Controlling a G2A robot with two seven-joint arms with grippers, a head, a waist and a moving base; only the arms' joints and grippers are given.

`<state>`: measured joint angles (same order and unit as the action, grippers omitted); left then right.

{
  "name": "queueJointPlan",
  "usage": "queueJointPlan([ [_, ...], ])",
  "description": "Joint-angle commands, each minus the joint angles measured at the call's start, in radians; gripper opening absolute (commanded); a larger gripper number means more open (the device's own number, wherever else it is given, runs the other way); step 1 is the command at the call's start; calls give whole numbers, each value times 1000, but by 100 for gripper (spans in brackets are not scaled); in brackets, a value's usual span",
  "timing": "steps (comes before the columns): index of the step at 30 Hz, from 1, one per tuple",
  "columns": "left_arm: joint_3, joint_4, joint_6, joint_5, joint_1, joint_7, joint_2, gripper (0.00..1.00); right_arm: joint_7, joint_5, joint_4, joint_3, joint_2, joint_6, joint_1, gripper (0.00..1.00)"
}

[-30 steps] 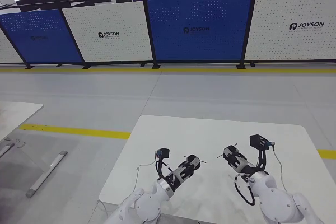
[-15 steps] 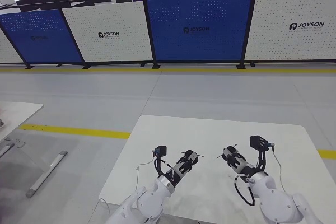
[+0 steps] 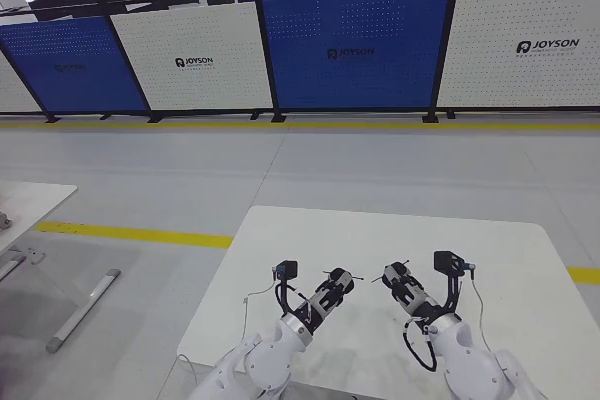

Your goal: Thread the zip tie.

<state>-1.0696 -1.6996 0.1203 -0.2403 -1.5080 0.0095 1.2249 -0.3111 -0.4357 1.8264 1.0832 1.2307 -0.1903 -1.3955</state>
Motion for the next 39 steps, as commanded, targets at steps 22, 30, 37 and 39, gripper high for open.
queueJointPlan([
  [22, 0, 0, 0, 0, 0, 0, 0, 0, 147, 16, -59, -36, 20, 38, -10, 0],
  [30, 0, 0, 0, 0, 0, 0, 0, 0, 159, -3, -82, -66, 32, 45, 9, 0],
  [37, 0, 0, 0, 0, 0, 0, 0, 0, 155, 23, -91, -70, 38, 55, 12, 0],
  [39, 0, 0, 0, 0, 0, 0, 0, 0, 155, 23, -91, -70, 38, 55, 12, 0],
])
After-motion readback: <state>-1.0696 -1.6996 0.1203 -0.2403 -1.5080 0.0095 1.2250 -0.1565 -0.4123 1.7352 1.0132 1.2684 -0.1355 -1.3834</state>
